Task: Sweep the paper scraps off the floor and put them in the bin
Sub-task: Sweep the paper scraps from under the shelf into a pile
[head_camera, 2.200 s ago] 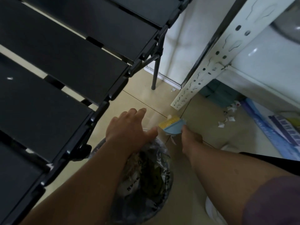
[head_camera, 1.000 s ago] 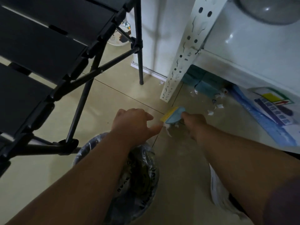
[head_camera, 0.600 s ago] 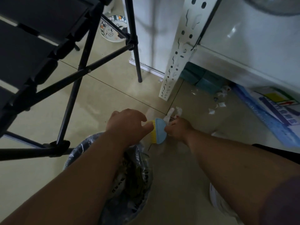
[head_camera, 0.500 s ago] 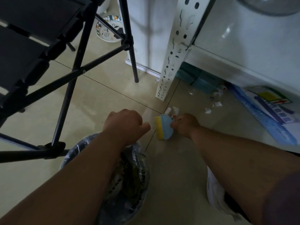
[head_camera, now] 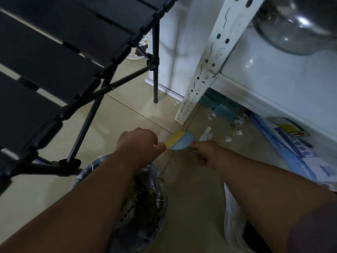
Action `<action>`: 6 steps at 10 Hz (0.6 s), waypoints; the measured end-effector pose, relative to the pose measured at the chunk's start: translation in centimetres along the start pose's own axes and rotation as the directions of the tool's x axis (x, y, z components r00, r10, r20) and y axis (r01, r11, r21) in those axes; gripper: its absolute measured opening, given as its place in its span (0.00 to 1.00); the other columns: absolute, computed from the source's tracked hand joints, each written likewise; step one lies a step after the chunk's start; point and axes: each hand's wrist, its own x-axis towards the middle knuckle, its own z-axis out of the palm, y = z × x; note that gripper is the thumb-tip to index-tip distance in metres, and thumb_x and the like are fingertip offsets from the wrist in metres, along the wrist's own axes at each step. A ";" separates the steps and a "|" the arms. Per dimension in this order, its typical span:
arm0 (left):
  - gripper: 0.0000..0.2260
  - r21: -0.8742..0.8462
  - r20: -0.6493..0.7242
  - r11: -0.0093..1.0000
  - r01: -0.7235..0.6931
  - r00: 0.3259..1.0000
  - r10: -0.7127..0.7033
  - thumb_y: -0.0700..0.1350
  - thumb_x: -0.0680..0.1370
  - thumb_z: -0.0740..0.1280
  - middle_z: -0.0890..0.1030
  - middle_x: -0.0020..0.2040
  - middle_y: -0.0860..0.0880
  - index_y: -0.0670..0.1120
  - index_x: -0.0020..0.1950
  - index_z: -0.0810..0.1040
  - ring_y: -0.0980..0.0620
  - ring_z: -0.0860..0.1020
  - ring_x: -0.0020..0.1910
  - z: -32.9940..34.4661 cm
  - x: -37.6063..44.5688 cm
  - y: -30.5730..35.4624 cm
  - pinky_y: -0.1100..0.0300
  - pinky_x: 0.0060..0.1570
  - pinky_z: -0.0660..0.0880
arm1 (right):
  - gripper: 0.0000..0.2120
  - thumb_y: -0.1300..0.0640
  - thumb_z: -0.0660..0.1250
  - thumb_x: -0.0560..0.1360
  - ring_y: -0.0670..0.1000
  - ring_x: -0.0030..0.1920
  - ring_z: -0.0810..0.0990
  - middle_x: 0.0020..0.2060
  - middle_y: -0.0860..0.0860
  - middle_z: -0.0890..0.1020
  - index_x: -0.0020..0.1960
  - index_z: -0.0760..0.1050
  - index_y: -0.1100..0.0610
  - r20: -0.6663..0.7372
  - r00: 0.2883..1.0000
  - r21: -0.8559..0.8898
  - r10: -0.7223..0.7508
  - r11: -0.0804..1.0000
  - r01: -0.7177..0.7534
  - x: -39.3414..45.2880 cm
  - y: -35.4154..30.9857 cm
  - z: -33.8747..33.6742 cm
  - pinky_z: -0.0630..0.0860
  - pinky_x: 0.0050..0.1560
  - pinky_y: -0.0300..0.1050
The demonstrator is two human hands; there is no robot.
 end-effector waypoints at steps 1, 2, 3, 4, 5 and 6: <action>0.21 0.002 0.010 0.999 0.050 0.999 -0.050 0.64 0.76 0.59 0.81 0.40 0.52 0.52 0.48 0.85 0.52 0.78 0.38 -0.4 0.2 -1.1 0.55 0.41 0.74 | 0.12 0.51 0.64 0.82 0.47 0.23 0.63 0.26 0.50 0.71 0.43 0.74 0.56 0.261 0.965 -0.099 -0.016 0.994 0.043 -0.6 -1.4 4.5 0.57 0.27 0.40; 0.21 -0.014 -0.017 0.995 0.097 0.995 -0.097 0.64 0.76 0.59 0.84 0.47 0.51 0.53 0.53 0.85 0.50 0.80 0.44 -0.8 0.2 -2.4 0.54 0.46 0.76 | 0.21 0.48 0.57 0.85 0.47 0.23 0.61 0.24 0.49 0.69 0.35 0.67 0.54 0.264 0.961 -0.005 -0.086 0.996 0.090 -0.9 -3.6 8.8 0.56 0.27 0.41; 0.24 -0.126 -0.065 0.987 0.104 0.992 -0.112 0.66 0.77 0.60 0.83 0.61 0.55 0.57 0.66 0.81 0.52 0.79 0.59 -0.8 0.0 -3.6 0.51 0.59 0.75 | 0.20 0.45 0.57 0.84 0.47 0.23 0.63 0.25 0.50 0.69 0.36 0.67 0.53 0.147 0.981 0.153 -0.125 0.983 0.102 -0.6 -6.2 11.8 0.59 0.25 0.38; 0.30 -0.220 -0.114 0.975 0.039 0.991 -0.065 0.72 0.74 0.55 0.81 0.63 0.56 0.60 0.69 0.76 0.53 0.79 0.61 -1.0 -0.3 -4.1 0.48 0.61 0.75 | 0.19 0.45 0.57 0.83 0.48 0.23 0.66 0.25 0.49 0.69 0.37 0.69 0.53 0.027 0.991 0.181 -0.133 0.975 0.126 -0.3 -8.7 13.6 0.62 0.25 0.38; 0.28 -0.249 -0.165 0.967 -0.057 0.986 0.015 0.73 0.74 0.58 0.81 0.54 0.57 0.64 0.69 0.75 0.55 0.80 0.53 -1.3 -0.5 -4.0 0.49 0.55 0.76 | 0.21 0.45 0.50 0.84 0.48 0.29 0.69 0.33 0.51 0.73 0.48 0.74 0.57 0.012 0.996 0.308 -0.093 0.948 0.084 0.1 -11.1 15.0 0.67 0.29 0.39; 0.32 -0.253 -0.193 0.961 -0.115 0.979 0.066 0.73 0.72 0.60 0.80 0.57 0.59 0.64 0.74 0.71 0.59 0.78 0.55 -1.1 -0.3 -4.1 0.55 0.53 0.75 | 0.42 0.37 0.24 0.75 0.44 0.39 0.76 0.69 0.55 0.75 0.74 0.65 0.50 -0.065 0.997 0.219 -0.035 0.974 0.049 1.0 -13.0 15.7 0.75 0.38 0.36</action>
